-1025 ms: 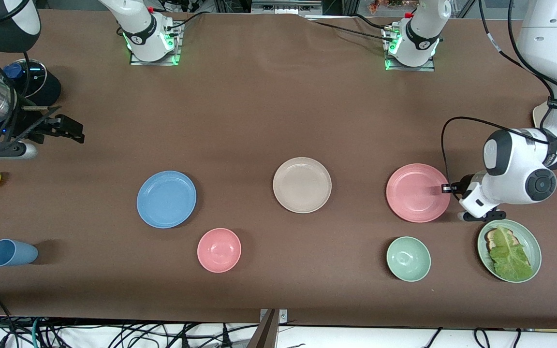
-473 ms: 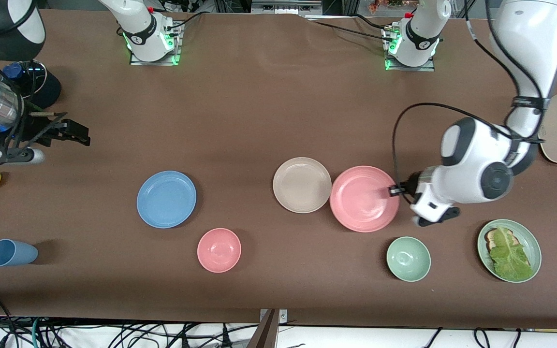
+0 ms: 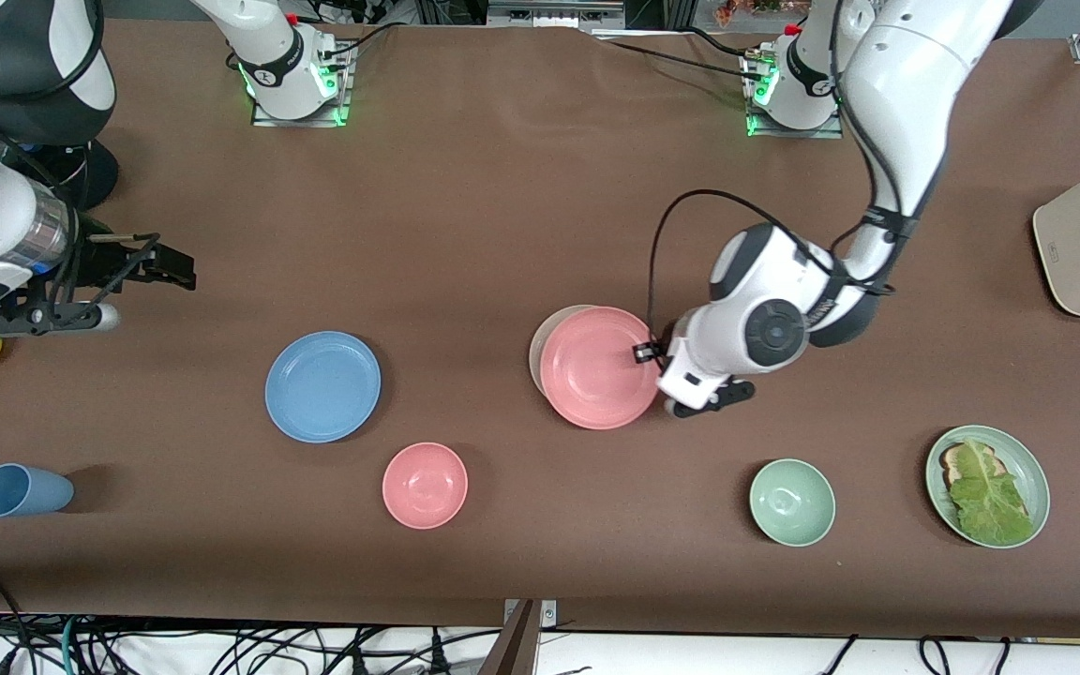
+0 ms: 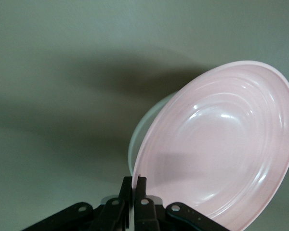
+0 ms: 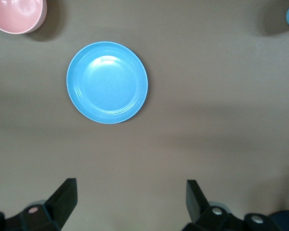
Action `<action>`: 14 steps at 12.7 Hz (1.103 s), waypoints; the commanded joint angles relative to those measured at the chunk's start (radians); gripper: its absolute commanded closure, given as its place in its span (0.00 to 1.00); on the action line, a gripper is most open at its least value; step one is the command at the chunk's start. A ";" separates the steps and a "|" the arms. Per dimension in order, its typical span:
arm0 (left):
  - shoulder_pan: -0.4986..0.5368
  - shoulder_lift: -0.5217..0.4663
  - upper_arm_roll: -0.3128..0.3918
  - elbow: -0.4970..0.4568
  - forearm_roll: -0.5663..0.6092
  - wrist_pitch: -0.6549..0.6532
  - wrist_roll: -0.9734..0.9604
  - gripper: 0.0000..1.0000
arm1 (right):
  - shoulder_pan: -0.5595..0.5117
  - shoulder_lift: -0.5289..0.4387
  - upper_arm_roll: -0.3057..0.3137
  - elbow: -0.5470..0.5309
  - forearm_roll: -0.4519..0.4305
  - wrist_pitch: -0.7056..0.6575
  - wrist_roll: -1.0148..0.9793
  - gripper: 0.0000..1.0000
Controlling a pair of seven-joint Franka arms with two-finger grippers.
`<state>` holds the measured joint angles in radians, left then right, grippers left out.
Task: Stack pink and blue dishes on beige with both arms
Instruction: 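Carry the pink plate onto the beige plate with the left gripper, then release the pink plate with the left gripper while the right gripper reaches the blue plate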
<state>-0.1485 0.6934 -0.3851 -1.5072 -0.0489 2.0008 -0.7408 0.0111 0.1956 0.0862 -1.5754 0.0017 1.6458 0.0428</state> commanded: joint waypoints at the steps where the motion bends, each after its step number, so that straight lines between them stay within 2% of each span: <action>1: -0.043 0.037 0.026 0.036 0.035 -0.013 -0.025 1.00 | -0.002 0.082 0.000 0.044 0.006 -0.006 -0.015 0.00; 2: -0.043 0.043 0.026 0.036 0.038 -0.013 -0.020 0.95 | -0.003 0.097 0.000 0.061 0.011 -0.009 -0.014 0.00; 3: -0.042 0.046 0.026 0.033 0.064 -0.014 -0.006 0.06 | -0.002 0.106 0.000 0.063 0.008 -0.006 -0.012 0.00; 4: -0.043 0.044 0.026 0.032 0.087 -0.016 -0.023 0.00 | 0.003 0.122 0.000 0.063 0.009 -0.001 -0.012 0.00; 6: -0.028 0.035 0.032 0.035 0.090 -0.023 -0.032 0.00 | 0.001 0.122 0.000 0.063 0.008 0.017 -0.012 0.00; 10: -0.005 -0.006 0.130 0.035 0.090 -0.088 -0.026 0.00 | -0.006 0.191 -0.002 0.064 0.000 0.044 -0.017 0.00; 12: 0.074 -0.026 0.143 0.035 0.105 -0.126 -0.009 0.00 | -0.003 0.234 -0.002 0.063 -0.003 0.144 -0.021 0.00; 14: 0.156 -0.038 0.140 0.038 0.152 -0.178 0.123 0.00 | -0.006 0.284 -0.002 0.061 0.006 0.202 -0.018 0.00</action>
<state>-0.0547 0.6843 -0.2360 -1.4647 0.0707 1.8746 -0.7068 0.0104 0.4282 0.0816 -1.5434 0.0012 1.8142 0.0366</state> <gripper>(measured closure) 0.000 0.000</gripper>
